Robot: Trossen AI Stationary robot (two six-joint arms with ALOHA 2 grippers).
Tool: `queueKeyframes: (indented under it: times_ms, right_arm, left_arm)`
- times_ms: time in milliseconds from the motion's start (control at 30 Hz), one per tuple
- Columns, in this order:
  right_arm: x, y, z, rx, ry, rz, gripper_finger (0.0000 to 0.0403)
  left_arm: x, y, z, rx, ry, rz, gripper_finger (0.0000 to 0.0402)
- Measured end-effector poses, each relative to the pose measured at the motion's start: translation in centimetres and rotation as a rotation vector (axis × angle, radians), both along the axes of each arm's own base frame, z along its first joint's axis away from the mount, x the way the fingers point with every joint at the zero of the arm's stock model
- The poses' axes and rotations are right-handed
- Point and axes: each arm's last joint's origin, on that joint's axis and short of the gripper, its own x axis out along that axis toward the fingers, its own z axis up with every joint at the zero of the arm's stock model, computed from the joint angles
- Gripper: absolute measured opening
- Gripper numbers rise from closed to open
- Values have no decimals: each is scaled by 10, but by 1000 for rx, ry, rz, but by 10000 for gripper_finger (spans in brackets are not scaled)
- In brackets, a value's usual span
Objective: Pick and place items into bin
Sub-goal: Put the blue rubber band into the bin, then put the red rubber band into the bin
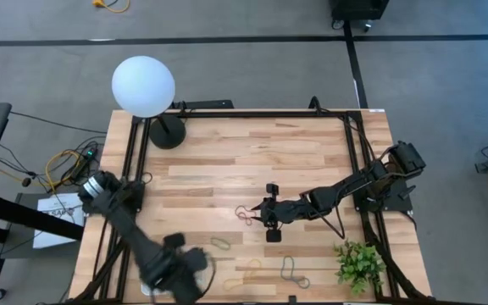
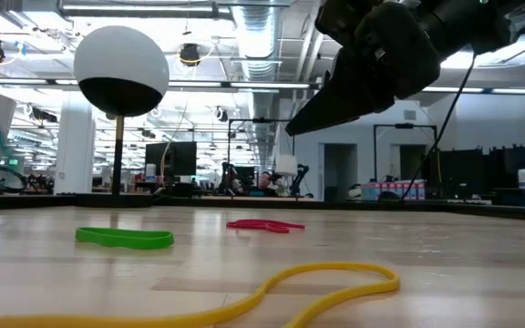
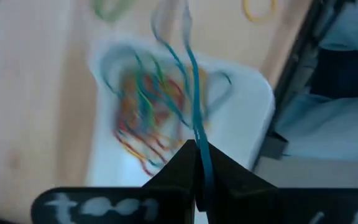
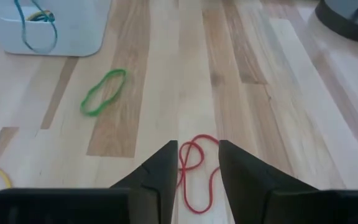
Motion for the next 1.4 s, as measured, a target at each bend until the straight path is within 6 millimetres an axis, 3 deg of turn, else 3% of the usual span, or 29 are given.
queueKeyframes:
  times_ms: [233, 467, 733, 933, 1233, 1400]
  right_arm:
    - [0, 0, 0, 21, -1, -14, 113]
    - [0, 0, 0, 21, -1, -14, 113]
    - [0, 0, -1, 20, 7, -10, 113]
    - [-2, 0, -3, 24, 39, 5, 113]
    - [23, -4, -37, 57, 66, 37, 116]
    - [43, -6, -50, 74, 95, 47, 143]
  left_arm:
    - [-38, -22, -20, 52, 38, 159, 0]
    - [-51, -13, -39, 147, 157, 246, 9]
    - [-45, 4, -57, 186, 234, 303, 59]
    - [-42, 8, -59, 178, 251, 257, 93]
    - [-38, 11, -59, 232, 176, 222, 92]
    - [-38, 11, -59, 250, 145, 210, 87]
